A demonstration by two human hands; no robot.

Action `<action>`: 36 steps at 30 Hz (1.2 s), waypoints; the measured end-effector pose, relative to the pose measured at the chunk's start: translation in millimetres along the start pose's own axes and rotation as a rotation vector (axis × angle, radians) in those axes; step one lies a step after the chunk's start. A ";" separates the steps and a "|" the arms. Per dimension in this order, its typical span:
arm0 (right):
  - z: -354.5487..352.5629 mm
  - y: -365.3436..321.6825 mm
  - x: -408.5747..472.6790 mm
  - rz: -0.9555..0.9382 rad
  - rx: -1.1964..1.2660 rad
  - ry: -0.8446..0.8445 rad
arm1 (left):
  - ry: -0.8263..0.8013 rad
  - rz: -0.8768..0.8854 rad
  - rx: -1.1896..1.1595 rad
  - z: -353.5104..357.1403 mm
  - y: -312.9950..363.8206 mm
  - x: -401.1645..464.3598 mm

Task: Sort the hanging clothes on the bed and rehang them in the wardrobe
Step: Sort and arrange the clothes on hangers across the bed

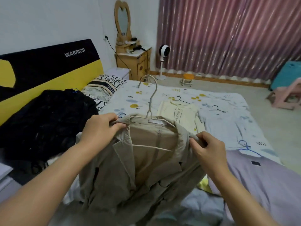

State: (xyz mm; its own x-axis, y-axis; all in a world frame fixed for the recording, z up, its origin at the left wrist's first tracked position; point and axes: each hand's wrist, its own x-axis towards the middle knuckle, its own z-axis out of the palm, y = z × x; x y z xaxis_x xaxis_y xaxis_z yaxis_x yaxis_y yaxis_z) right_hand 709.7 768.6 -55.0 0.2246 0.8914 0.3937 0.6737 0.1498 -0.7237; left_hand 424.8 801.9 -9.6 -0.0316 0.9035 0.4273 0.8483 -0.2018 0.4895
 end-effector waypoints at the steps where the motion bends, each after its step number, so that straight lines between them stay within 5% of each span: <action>1: -7.6 1.1 -12.5 0.010 -0.013 0.011 | -0.017 0.006 -0.020 -1.1 4.2 -11.2; 21: -141.5 89.6 -107.0 0.148 -0.208 0.076 | -0.272 0.067 -0.106 85.5 108.6 -105.6; 36: -71.2 189.5 -14.3 0.326 -0.220 -0.150 | -0.382 -0.103 -0.070 211.4 77.6 -38.3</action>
State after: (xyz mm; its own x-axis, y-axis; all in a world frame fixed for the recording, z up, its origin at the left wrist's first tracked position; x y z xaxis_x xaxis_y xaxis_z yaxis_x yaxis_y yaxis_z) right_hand 884.4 753.8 -157.3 0.3568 0.9319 0.0657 0.7222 -0.2306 -0.6521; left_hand 603.6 831.5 -148.6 0.0948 0.9933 0.0665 0.8127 -0.1158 0.5711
